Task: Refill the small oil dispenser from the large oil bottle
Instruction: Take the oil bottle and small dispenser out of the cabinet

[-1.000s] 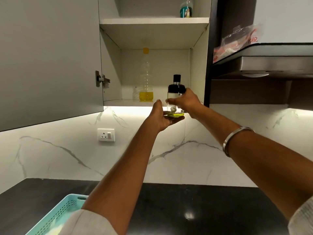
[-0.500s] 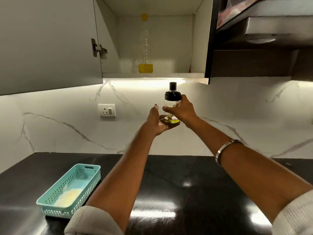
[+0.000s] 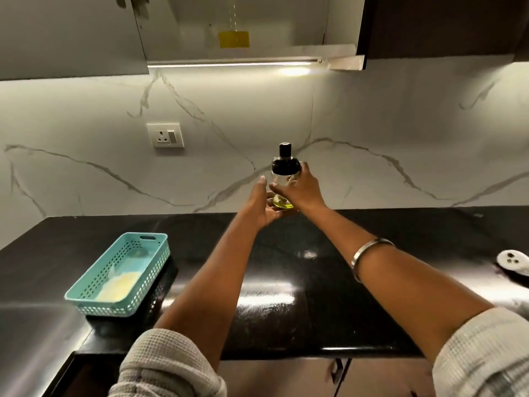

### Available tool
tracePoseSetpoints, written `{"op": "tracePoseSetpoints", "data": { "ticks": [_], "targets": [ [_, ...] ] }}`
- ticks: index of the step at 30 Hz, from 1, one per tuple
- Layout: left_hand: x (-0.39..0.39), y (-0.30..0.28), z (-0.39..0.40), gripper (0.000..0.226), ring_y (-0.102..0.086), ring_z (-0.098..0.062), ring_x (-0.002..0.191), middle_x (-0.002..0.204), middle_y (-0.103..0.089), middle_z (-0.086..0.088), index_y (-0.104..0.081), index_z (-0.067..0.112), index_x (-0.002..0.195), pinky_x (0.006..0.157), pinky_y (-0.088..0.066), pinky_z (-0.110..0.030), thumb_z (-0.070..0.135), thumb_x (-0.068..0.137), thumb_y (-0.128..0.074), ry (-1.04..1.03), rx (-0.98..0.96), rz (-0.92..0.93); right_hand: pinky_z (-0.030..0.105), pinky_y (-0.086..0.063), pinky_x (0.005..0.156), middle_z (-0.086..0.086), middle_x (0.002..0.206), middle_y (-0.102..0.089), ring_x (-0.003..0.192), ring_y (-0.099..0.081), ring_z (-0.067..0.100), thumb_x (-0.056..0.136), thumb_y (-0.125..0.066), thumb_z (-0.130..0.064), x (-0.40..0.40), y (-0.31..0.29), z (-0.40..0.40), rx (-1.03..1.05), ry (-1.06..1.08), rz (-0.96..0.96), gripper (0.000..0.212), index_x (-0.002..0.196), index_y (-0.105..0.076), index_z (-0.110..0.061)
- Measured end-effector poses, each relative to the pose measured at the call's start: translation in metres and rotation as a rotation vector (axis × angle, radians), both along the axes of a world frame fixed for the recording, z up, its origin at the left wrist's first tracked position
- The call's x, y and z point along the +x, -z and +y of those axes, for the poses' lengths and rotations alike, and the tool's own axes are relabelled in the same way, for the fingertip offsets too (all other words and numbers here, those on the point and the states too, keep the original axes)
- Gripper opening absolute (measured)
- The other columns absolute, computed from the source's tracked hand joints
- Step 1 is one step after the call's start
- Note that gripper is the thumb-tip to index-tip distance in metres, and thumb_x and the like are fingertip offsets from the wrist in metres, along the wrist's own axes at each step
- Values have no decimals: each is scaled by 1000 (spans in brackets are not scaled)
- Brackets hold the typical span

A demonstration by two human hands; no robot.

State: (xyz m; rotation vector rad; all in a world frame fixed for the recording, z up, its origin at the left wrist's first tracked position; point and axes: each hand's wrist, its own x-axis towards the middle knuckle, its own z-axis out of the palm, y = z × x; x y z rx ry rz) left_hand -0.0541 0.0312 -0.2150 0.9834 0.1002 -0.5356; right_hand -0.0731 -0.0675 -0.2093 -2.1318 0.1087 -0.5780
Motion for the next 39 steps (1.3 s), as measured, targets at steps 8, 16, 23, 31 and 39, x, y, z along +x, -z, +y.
{"op": "tracePoseSetpoints", "data": {
  "ticks": [8, 16, 23, 31, 39],
  "targets": [
    [14, 67, 2, 52, -62, -32, 100, 117, -58, -23, -48, 0, 130, 72, -55, -41, 39, 104, -27, 57, 163, 21, 20, -43, 75, 8, 113, -63, 91, -61, 17, 74, -79, -28, 1, 66, 0, 51, 0, 62, 62, 123, -45, -9],
    [24, 124, 1, 26, -61, -27, 77, 86, -60, -16, -54, 5, 90, 77, -55, -40, 16, 98, -32, 110, 385, 27, 25, -46, 86, 6, 118, -62, 102, -60, 16, 72, -81, -26, 6, 131, -8, 109, -5, 155, 63, 123, -45, -13],
    [45, 187, -7, 33, -63, -17, 80, 89, -67, -11, -68, 7, 94, 69, -54, -24, -4, 89, -37, 92, 567, -105, 20, -42, 86, -2, 115, -58, 102, -53, 6, 72, -80, -19, 12, 180, -12, 240, 19, 252, 62, 122, -43, -20],
    [51, 244, -11, 33, -63, -15, 79, 87, -69, -8, -61, 6, 105, 82, -54, -36, -11, 82, -44, 69, 602, -49, 23, -45, 84, -1, 112, -61, 104, -59, 12, 68, -82, -20, 27, 238, -16, 288, 66, 372, 65, 120, -43, -26],
    [51, 257, -14, 35, -67, -15, 86, 96, -70, -8, -60, 5, 110, 84, -56, -33, -10, 82, -45, 77, 620, -34, 21, -45, 83, -1, 113, -62, 104, -60, 12, 66, -83, -19, 28, 257, -19, 308, 89, 388, 69, 120, -42, -28]
  ]
}}
